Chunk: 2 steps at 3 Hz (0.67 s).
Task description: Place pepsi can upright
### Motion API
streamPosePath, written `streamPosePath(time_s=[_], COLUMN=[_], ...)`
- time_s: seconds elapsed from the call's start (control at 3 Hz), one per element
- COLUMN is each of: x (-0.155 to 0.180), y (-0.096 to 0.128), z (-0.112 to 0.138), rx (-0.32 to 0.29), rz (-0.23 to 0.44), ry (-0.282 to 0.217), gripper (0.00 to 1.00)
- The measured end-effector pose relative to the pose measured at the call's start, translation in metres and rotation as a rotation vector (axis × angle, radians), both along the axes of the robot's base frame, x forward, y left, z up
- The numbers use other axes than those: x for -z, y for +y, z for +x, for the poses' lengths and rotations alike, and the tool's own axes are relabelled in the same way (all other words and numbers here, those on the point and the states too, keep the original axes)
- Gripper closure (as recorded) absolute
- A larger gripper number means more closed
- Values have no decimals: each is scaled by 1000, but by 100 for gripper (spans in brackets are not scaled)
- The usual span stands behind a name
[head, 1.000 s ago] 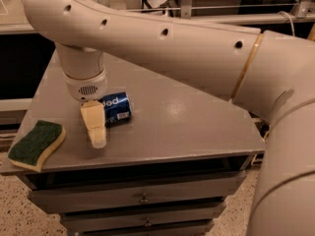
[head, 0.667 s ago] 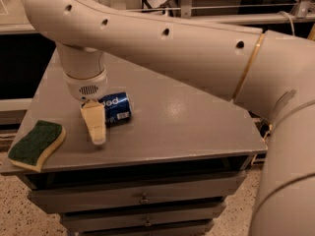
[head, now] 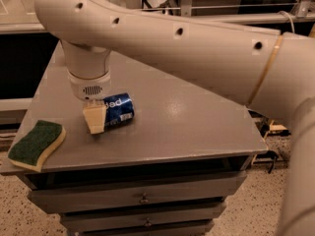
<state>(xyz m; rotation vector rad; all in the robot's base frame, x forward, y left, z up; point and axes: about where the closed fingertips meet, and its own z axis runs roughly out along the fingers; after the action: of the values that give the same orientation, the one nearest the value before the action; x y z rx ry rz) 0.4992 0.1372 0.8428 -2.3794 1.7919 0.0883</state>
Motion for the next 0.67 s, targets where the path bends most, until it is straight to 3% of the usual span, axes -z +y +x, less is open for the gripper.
streamPosePath(time_s=[0.33,0.67], x=[-19,-55], y=[-20,-44], z=[3,9], rx=[6,27], rz=[88,246], ry=[-45,-88], gripper=[96,100])
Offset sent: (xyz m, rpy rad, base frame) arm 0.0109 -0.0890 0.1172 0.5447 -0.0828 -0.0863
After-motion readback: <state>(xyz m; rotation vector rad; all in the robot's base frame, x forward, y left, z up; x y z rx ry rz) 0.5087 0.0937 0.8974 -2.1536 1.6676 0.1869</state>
